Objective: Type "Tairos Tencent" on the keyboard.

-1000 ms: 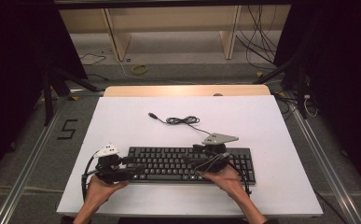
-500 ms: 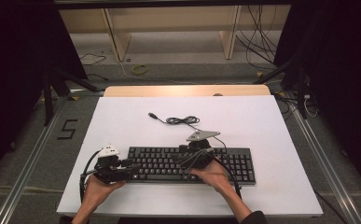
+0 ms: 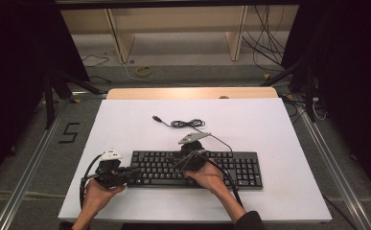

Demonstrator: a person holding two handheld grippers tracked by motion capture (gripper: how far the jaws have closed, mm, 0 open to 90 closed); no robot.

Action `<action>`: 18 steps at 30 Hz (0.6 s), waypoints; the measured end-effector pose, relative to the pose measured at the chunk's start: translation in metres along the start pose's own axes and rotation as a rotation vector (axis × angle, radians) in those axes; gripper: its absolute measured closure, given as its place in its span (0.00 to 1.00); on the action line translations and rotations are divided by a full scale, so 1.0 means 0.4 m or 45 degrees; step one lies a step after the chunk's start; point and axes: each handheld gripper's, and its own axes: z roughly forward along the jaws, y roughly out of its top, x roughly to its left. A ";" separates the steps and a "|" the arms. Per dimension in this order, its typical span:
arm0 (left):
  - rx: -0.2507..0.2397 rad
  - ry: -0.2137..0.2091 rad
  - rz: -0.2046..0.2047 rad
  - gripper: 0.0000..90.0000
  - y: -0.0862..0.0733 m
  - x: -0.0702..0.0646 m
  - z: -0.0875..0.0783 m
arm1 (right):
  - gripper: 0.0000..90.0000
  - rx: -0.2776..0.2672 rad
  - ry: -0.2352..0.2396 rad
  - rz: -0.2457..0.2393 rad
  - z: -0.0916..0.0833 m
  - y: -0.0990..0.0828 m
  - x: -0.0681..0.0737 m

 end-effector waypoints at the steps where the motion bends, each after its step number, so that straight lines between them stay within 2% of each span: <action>1: 0.005 0.000 0.006 0.86 0.000 0.000 0.001 | 0.77 0.006 0.001 0.001 0.006 0.000 0.001; 2: 0.016 -0.001 0.011 0.89 0.000 0.000 0.001 | 0.81 0.019 0.000 -0.003 0.017 0.001 0.003; 9: 0.046 0.011 0.029 0.98 -0.002 0.003 0.002 | 0.92 0.067 -0.007 -0.010 0.054 0.007 0.012; 18: 0.070 0.020 0.022 0.99 -0.005 0.008 0.007 | 1.00 0.105 -0.016 -0.022 0.086 0.009 0.014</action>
